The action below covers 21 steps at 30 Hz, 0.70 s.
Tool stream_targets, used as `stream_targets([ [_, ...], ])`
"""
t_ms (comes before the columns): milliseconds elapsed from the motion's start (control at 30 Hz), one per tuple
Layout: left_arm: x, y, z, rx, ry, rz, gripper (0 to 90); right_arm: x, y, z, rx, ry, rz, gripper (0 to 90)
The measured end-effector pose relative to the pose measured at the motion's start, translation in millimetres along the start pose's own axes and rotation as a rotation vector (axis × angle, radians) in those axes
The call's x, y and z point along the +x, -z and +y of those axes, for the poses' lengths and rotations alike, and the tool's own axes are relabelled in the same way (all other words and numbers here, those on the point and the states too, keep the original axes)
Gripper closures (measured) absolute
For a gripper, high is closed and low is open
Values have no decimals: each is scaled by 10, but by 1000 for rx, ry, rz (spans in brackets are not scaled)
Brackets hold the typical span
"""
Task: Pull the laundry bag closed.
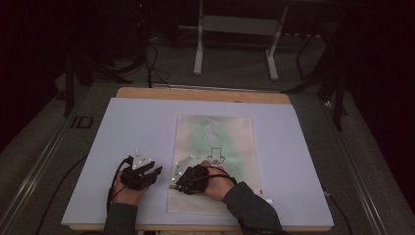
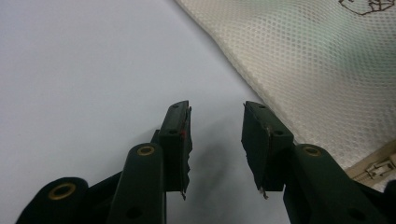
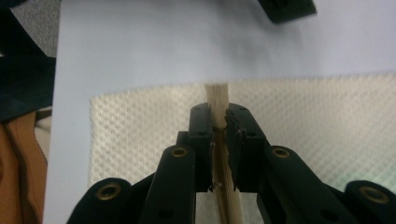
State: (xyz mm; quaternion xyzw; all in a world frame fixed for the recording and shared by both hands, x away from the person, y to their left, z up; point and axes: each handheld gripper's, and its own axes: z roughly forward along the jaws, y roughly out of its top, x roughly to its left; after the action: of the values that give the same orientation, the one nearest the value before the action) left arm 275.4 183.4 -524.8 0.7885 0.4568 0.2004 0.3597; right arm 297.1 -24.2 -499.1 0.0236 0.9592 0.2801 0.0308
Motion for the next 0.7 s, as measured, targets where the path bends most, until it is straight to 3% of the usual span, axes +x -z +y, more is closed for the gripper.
stream_targets([
  [367, -35, 10, 5, -7, -5, -48, 631, -45, -109, -54, -1, -50, 29, 795],
  [700, -106, 9, 18, -12, -9, -123, 697, -40, -142, -72, 1, -54, 25, 815],
])
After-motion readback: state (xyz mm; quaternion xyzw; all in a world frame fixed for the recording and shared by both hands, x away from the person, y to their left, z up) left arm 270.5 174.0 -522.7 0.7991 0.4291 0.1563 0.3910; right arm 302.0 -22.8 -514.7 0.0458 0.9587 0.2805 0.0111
